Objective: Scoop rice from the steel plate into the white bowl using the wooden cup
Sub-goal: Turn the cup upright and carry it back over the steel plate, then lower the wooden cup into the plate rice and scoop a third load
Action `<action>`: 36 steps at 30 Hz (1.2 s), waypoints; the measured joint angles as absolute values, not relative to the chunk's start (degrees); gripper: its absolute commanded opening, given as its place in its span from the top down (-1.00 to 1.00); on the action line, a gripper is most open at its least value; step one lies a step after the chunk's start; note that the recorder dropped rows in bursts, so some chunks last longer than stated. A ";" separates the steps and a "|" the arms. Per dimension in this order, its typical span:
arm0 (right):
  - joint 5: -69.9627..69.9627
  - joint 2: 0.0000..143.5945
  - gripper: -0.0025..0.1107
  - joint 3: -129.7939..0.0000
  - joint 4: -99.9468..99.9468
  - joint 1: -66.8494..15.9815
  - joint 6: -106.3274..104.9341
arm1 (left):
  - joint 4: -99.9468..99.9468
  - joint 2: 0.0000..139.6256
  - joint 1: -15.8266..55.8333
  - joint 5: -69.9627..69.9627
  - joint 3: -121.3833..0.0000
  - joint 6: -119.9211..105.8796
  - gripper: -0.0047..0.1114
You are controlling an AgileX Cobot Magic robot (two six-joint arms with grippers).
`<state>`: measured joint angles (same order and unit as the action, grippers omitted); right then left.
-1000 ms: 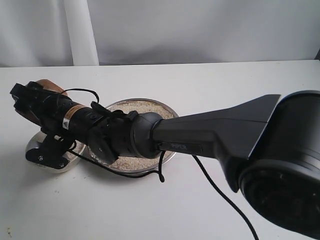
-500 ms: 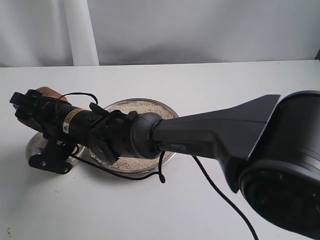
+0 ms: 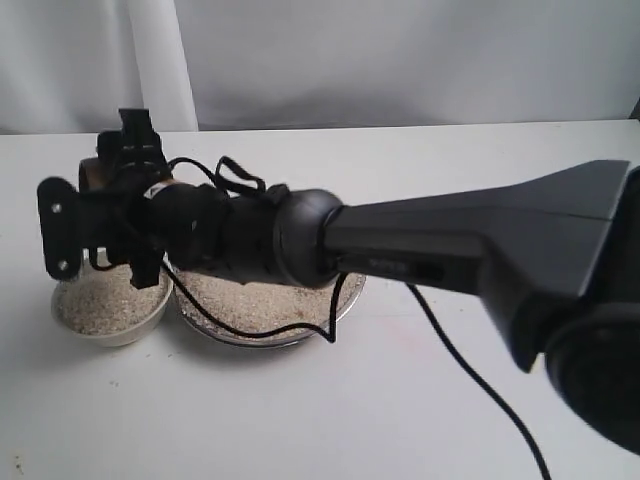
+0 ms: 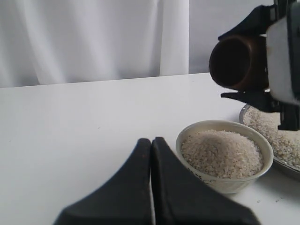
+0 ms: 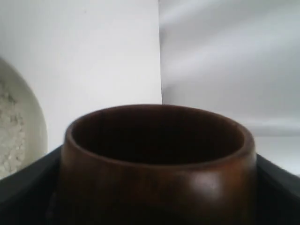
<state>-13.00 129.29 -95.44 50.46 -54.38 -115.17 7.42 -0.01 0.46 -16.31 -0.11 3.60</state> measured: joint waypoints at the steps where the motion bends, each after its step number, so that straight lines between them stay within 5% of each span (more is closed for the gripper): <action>1: -10.89 128.04 0.96 -95.44 51.25 -54.14 -113.32 | 7.42 -0.01 0.46 -16.31 -0.11 3.60 0.92; 12: 8.55 115.16 0.96 -95.44 58.55 -43.78 -103.77 | 7.42 -0.01 0.46 -16.31 -0.11 3.60 0.92; 25: 35.34 114.06 0.96 -95.58 -4.98 -39.61 -49.04 | 7.42 -0.01 0.46 -16.31 -0.11 3.60 0.92; 36: 57.97 114.06 0.96 -95.58 -9.91 -39.24 -45.02 | 7.42 -0.01 0.46 -16.31 -0.11 3.60 0.92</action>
<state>57.97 114.06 -95.58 -9.91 -39.24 -45.02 7.42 -0.01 0.46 -16.31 -0.11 3.60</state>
